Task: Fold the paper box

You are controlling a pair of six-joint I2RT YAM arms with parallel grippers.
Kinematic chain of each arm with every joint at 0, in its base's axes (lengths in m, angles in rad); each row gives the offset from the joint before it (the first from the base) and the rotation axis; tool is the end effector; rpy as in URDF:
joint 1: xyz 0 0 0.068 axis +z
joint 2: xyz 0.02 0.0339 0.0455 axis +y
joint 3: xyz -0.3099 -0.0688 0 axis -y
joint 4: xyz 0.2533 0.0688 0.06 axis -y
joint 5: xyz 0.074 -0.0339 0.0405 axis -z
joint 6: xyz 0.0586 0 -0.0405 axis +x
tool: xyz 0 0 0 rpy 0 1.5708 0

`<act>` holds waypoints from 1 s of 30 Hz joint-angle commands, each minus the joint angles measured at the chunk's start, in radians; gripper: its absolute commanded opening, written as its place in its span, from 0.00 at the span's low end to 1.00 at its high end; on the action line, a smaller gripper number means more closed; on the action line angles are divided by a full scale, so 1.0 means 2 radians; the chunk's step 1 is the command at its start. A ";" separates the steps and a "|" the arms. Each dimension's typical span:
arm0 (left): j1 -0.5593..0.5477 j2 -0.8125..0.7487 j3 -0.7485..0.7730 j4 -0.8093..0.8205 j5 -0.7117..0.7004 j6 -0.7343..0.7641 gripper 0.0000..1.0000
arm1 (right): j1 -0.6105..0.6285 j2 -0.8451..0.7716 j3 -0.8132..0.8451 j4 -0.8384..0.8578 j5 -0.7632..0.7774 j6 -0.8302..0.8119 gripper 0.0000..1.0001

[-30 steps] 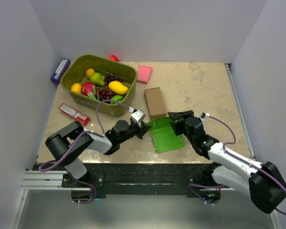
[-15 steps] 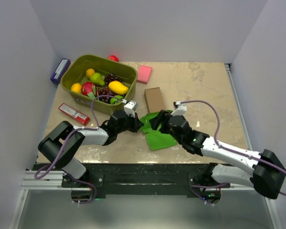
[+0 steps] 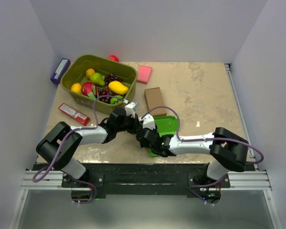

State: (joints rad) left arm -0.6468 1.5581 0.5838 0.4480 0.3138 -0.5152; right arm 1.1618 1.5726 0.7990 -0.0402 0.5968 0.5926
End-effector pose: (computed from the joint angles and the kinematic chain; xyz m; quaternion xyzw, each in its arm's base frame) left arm 0.2446 -0.2074 0.1824 0.1341 0.8491 -0.3836 0.3375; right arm 0.1606 0.2877 0.2003 -0.1451 0.8829 0.0969 0.4359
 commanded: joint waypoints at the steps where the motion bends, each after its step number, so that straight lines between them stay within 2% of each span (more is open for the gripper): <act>1: 0.005 -0.021 0.012 -0.008 0.020 -0.006 0.00 | 0.000 0.014 0.022 0.004 0.056 -0.009 0.55; 13: 0.009 -0.030 0.012 -0.024 0.020 0.001 0.00 | 0.002 0.048 0.043 0.008 0.072 0.001 0.44; 14: 0.009 -0.032 0.011 -0.025 0.015 0.003 0.00 | 0.002 0.047 0.044 -0.006 0.078 0.008 0.39; 24: 0.010 -0.042 0.008 -0.030 0.009 0.037 0.00 | 0.000 0.022 0.038 -0.051 0.098 0.052 0.14; 30: 0.010 -0.047 0.005 -0.037 0.006 0.056 0.00 | -0.014 0.021 0.036 -0.076 0.100 0.070 0.10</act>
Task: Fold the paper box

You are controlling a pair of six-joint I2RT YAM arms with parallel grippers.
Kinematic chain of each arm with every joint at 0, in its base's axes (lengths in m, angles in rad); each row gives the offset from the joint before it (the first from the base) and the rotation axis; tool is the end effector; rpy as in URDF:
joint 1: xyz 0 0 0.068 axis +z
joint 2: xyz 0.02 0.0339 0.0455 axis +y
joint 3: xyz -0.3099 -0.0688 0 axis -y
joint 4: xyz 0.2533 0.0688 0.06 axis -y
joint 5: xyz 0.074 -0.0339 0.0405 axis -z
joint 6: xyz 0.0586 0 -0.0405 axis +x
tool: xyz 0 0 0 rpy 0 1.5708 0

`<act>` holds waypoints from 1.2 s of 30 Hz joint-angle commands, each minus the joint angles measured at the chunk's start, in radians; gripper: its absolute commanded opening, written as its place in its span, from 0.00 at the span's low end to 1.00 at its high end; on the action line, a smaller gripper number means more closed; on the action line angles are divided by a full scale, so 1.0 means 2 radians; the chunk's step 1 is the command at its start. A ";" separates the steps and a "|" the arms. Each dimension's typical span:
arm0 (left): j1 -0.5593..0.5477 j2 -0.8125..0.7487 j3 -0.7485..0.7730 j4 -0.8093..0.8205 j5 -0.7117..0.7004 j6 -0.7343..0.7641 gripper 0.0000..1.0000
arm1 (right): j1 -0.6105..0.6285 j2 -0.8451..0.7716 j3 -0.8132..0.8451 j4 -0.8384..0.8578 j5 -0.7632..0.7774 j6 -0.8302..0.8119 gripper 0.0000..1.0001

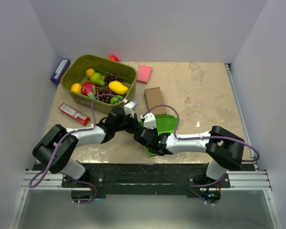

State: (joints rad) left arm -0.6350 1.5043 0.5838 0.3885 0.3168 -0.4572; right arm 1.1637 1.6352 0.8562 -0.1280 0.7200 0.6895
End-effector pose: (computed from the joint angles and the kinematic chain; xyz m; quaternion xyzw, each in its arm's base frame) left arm 0.2406 -0.1999 0.1917 0.1541 0.8469 -0.3716 0.3477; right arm 0.1682 0.2924 0.1945 -0.0963 0.8870 0.0438 0.4494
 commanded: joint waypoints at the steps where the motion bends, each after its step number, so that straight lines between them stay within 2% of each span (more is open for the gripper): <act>1: 0.004 -0.024 0.004 -0.008 0.004 0.029 0.00 | -0.019 -0.011 0.005 -0.038 0.037 0.028 0.10; 7: 0.004 -0.037 0.000 -0.008 0.011 0.040 0.00 | -0.049 -0.011 -0.022 -0.027 0.007 0.038 0.17; 17: 0.004 -0.041 -0.010 -0.001 0.025 0.046 0.00 | -0.060 -0.009 -0.025 -0.024 -0.010 0.047 0.31; 20: 0.004 -0.042 -0.006 -0.013 0.007 0.040 0.00 | -0.060 -0.050 -0.022 -0.039 -0.015 0.046 0.38; 26: 0.004 -0.045 0.004 -0.029 -0.009 0.035 0.00 | -0.060 -0.158 -0.016 -0.039 -0.028 0.029 0.60; 28: 0.004 -0.047 0.004 -0.028 -0.010 0.032 0.00 | -0.060 -0.163 -0.002 -0.033 -0.039 0.020 0.65; 36: 0.003 -0.051 0.003 -0.018 -0.003 0.027 0.00 | -0.060 -0.098 0.079 -0.060 -0.060 0.013 0.68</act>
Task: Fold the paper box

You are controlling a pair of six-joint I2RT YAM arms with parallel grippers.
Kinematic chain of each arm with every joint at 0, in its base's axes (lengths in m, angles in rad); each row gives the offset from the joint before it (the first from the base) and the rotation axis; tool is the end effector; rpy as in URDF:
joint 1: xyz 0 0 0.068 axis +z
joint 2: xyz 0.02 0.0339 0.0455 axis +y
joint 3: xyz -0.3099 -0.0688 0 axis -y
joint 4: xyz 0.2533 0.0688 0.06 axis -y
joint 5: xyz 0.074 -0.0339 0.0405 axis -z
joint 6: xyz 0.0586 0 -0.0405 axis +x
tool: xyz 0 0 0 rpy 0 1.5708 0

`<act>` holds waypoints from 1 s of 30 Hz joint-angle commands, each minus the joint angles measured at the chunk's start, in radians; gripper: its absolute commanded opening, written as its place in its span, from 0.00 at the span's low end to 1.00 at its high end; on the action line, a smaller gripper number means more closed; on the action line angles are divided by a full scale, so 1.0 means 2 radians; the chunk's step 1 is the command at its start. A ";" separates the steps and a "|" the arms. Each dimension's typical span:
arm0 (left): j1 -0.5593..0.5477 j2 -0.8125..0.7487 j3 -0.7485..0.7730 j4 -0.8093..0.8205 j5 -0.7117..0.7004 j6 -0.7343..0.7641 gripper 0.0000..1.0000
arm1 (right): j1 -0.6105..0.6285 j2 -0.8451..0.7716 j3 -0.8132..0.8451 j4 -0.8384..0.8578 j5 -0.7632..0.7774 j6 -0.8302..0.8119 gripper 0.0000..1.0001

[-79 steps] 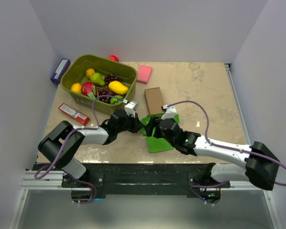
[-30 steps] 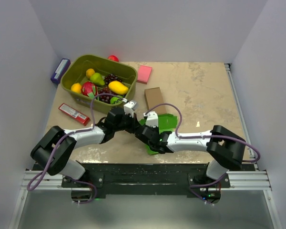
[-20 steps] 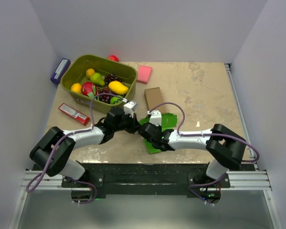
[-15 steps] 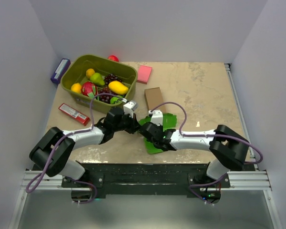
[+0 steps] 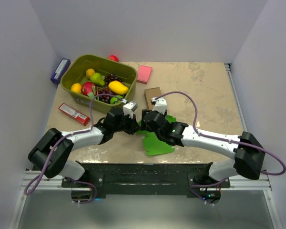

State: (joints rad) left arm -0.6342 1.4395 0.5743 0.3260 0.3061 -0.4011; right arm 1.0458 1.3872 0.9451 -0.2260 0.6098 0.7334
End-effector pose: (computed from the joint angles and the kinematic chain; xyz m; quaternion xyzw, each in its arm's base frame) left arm 0.2319 -0.1925 0.2001 0.1747 0.8452 -0.3565 0.3580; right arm 0.1863 0.2548 0.2884 -0.0042 0.8683 0.1531 0.4718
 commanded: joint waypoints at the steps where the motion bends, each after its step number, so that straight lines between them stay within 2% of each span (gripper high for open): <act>1: 0.003 -0.019 0.007 0.014 0.003 -0.001 0.00 | -0.001 0.029 0.036 -0.005 -0.007 -0.011 0.68; 4: 0.002 -0.022 0.005 0.015 0.004 -0.001 0.00 | -0.001 0.036 0.036 0.016 -0.020 -0.012 0.68; 8: 0.003 -0.029 0.002 0.013 0.003 0.003 0.00 | -0.001 0.056 0.047 0.005 -0.006 -0.010 0.65; 12: 0.003 -0.033 -0.002 0.012 0.003 0.007 0.00 | -0.011 0.057 0.035 0.006 0.006 -0.007 0.53; 19: 0.002 -0.036 -0.006 0.010 0.004 0.012 0.00 | -0.031 0.028 0.011 0.012 0.016 -0.012 0.40; 28: 0.003 -0.037 -0.005 0.010 0.003 0.013 0.00 | -0.037 -0.003 0.004 0.016 -0.001 -0.025 0.39; 30: 0.003 -0.037 -0.006 0.008 0.002 0.013 0.00 | -0.037 -0.012 0.007 0.019 -0.010 -0.035 0.43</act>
State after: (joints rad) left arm -0.6331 1.3945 0.5739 0.3233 0.3038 -0.3996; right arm 0.9684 1.4117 0.9569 -0.2161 0.5880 0.6952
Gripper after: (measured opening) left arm 0.029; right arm 0.403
